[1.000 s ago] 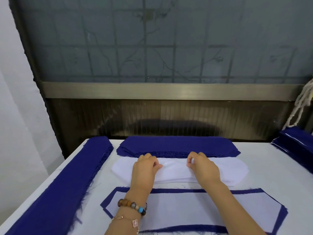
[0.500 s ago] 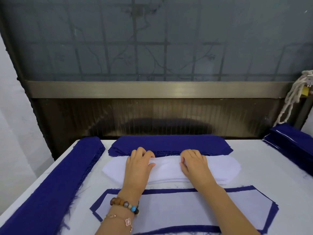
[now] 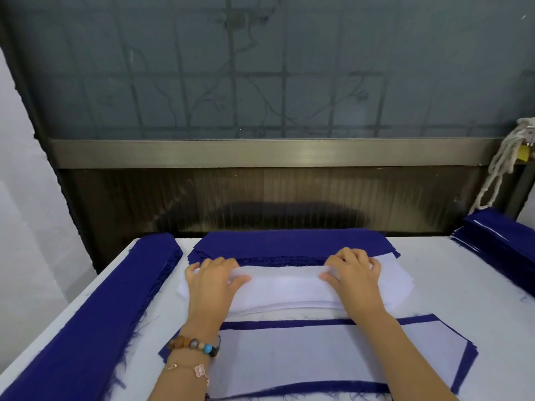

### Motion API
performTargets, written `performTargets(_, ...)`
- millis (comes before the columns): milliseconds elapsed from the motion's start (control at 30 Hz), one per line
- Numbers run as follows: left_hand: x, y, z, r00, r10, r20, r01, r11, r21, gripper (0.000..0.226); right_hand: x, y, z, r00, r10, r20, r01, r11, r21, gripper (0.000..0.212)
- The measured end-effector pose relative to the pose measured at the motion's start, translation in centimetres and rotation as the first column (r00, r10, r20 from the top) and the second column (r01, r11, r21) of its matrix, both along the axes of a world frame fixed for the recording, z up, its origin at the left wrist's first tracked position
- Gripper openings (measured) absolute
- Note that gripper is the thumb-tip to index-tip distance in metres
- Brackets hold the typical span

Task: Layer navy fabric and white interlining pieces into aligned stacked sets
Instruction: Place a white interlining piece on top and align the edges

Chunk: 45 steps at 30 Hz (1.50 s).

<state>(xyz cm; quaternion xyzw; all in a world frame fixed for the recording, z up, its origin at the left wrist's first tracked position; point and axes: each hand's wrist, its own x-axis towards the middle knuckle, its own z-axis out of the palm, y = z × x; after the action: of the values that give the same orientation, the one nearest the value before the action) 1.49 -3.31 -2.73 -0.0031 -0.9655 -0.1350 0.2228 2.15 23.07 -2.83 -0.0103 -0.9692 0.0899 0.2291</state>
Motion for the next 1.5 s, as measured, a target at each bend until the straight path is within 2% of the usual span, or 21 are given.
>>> performTargets(133,0.1,-2.9,-0.1,0.994,0.096,0.05,-0.103,0.983,0.15,0.025,0.0,2.6,0.0,0.99,-0.132,0.058,0.136,0.988,-0.074,0.029)
performTargets(267,0.3,-4.7,-0.6,0.99,0.126,0.065,-0.142,0.904,0.403,0.029,0.3,4.6,0.0,0.967,-0.253,0.036,0.255,0.939,-0.229,0.028)
performTargets(400,0.2,-4.7,-0.7,0.98,0.179,0.084,-0.198,0.88,0.432,0.029,0.4,6.0,-0.2,0.92,-0.379,0.099,0.39,0.866,-0.313,0.034)
performTargets(500,0.2,-4.5,-0.8,0.98,0.183,0.083,-0.201,0.879,0.433,0.033,0.1,6.5,-0.5,0.899,-0.424,0.113,0.431,0.804,-0.409,0.033)
performTargets(700,0.3,-4.0,-0.7,0.968,0.223,0.114,-0.25,0.877,0.409,0.048,0.2,6.7,-1.0,0.896,-0.438,0.075,0.399,0.72,-0.568,0.03)
performTargets(767,0.4,-3.8,-0.6,0.966,0.241,0.095,-0.259,0.884,0.39,0.048,0.3,6.6,-0.8,0.901,-0.43,0.059,0.385,0.728,-0.567,0.03)
performTargets(833,0.4,-3.6,-0.4,0.97,0.241,0.042,-0.237,0.888,0.395,0.036,0.5,6.2,-0.5,0.898,-0.44,0.025,0.384,0.756,-0.53,0.026)
performTargets(933,0.7,-3.5,1.0,0.969,0.237,-0.07,-0.166,0.833,0.528,0.023,1.3,5.8,0.3,0.893,-0.449,-0.027,0.37,0.767,-0.525,0.027)
performTargets(967,1.0,-3.4,1.5,0.96,0.254,-0.116,-0.159,0.839,0.521,0.022,1.6,5.8,0.6,0.903,-0.427,-0.053,0.326,0.759,-0.564,0.026)
performTargets(1067,2.3,-3.2,2.9,0.917,0.324,-0.234,-0.234,0.91,0.342,0.021,2.8,6.4,1.7,0.929,-0.346,-0.132,0.17,0.717,-0.676,0.013)
performTargets(1100,2.8,-3.2,3.2,0.922,0.306,-0.236,-0.202,0.902,0.382,0.022,3.2,6.8,2.0,0.935,-0.326,-0.142,0.141,0.707,-0.693,0.011)
performTargets(1167,3.8,-3.2,3.9,0.955,0.212,-0.206,-0.058,0.818,0.573,0.024,3.9,7.5,2.8,0.94,-0.309,-0.144,0.128,0.711,-0.692,0.012)
performTargets(1233,4.7,-3.3,4.3,0.981,0.134,-0.139,0.002,0.714,0.701,0.026,5.0,8.1,3.3,0.94,-0.309,-0.141,0.128,0.706,-0.697,0.009)
performTargets(1400,7.9,-3.8,3.3,0.997,0.065,0.049,-0.078,0.589,0.804,0.04,8.6,9.4,2.9,0.963,-0.266,-0.039,0.168,0.708,-0.686,0.009)
performTargets(1500,9.4,-4.0,1.3,0.991,0.028,0.128,-0.119,0.604,0.788,0.04,10.7,10.0,1.6,0.977,-0.208,0.038,0.176,0.701,-0.691,0.005)
